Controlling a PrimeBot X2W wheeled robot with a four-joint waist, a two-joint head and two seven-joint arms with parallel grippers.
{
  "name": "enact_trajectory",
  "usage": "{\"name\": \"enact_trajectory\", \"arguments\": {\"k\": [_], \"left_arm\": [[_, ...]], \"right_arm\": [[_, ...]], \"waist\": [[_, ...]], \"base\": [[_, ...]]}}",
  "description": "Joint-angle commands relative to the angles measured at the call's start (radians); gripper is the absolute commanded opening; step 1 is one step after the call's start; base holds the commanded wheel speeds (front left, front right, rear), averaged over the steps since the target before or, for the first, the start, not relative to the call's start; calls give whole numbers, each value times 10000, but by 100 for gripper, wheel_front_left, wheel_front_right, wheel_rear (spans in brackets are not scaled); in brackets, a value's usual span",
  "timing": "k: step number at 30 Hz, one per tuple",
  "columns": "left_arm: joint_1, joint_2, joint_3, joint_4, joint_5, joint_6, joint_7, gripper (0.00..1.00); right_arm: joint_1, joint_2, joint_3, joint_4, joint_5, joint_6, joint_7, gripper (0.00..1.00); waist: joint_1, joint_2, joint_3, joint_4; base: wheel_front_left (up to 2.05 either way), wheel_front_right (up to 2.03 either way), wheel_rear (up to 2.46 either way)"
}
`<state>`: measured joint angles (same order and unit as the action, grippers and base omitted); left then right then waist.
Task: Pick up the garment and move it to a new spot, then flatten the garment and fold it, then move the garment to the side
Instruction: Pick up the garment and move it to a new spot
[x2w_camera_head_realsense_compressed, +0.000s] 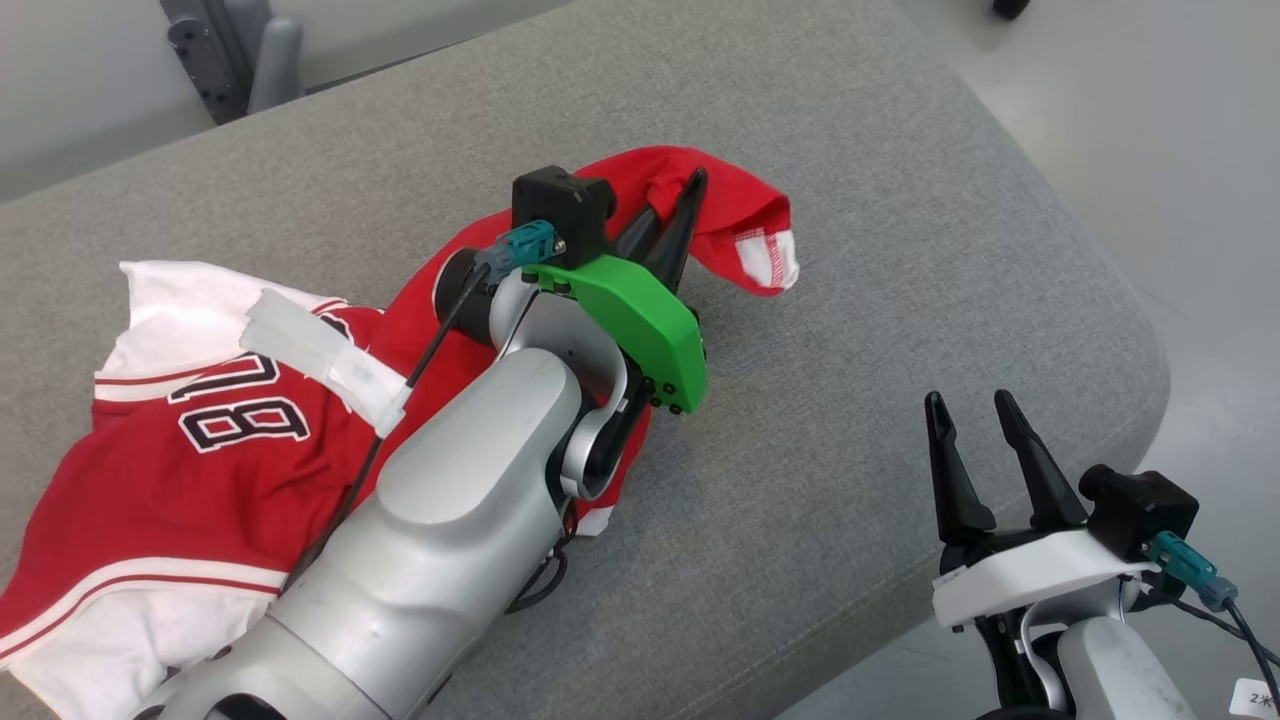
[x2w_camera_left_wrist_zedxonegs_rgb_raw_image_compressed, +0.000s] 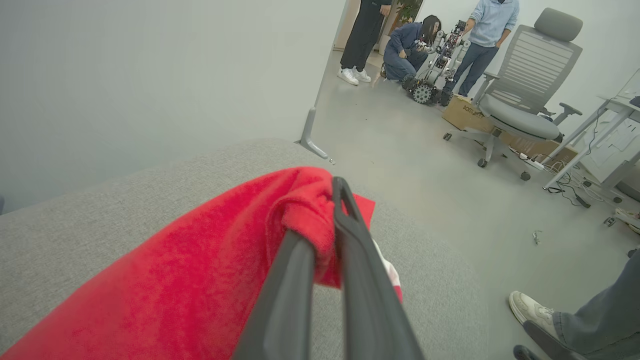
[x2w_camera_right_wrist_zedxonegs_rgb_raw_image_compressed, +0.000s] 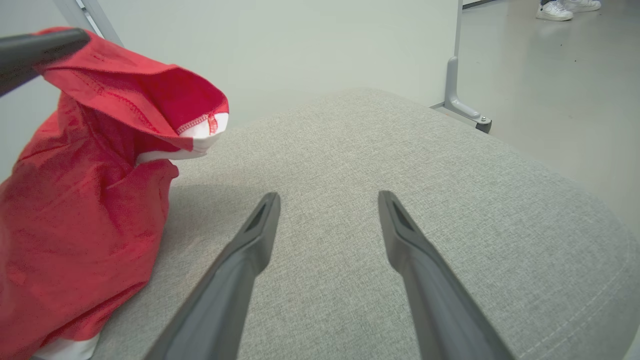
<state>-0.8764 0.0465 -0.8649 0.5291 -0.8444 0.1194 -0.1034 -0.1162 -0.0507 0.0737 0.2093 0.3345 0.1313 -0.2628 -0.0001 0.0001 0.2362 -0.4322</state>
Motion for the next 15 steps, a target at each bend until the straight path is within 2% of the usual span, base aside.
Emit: {"name": "enact_trajectory", "arguments": {"k": [1, 6, 7, 8, 9, 10, 15], "left_arm": [[-106, 77, -189, 305, -176, -3, -130, 0], [59, 60, -804, 1175, -764, -247, -428, 0], [91, 60, -957, 1269, -861, -302, -419, 6], [127, 55, -1137, 1340, -1021, -349, -314, 32], [176, 60, -1346, 1371, -1202, -419, -147, 73], [210, 58, -1531, 1385, -1386, -442, 35, 100], [269, 49, -2173, 900, -1988, -378, 223, 100]], "right_arm": [[-172, 1, 12, -12, 53, -10, -33, 100], [-166, -6, -73, 18, -182, -12, -33, 100], [-162, -3, -80, 32, -232, -10, -33, 100], [-157, -2, -79, 47, -289, -10, -33, 100], [-155, -5, -83, 53, -336, -10, -31, 100], [-162, -6, -77, 59, -391, -10, -33, 100], [-43, -9, -87, 73, -617, -10, -33, 100]], "waist": [[1, -1, 448, -405], [1, -1, 328, -100], [1, -1, 280, -15], [1, -1, 224, 74], [1, -1, 162, 163], [1, -1, 97, 247], [1, -1, -351, 695]], "base": [[0, 0, 0], [0, 0, 0], [0, 0, 0], [0, 0, 0], [0, 0, 0], [0, 0, 0], [0, 0, 0]]}}
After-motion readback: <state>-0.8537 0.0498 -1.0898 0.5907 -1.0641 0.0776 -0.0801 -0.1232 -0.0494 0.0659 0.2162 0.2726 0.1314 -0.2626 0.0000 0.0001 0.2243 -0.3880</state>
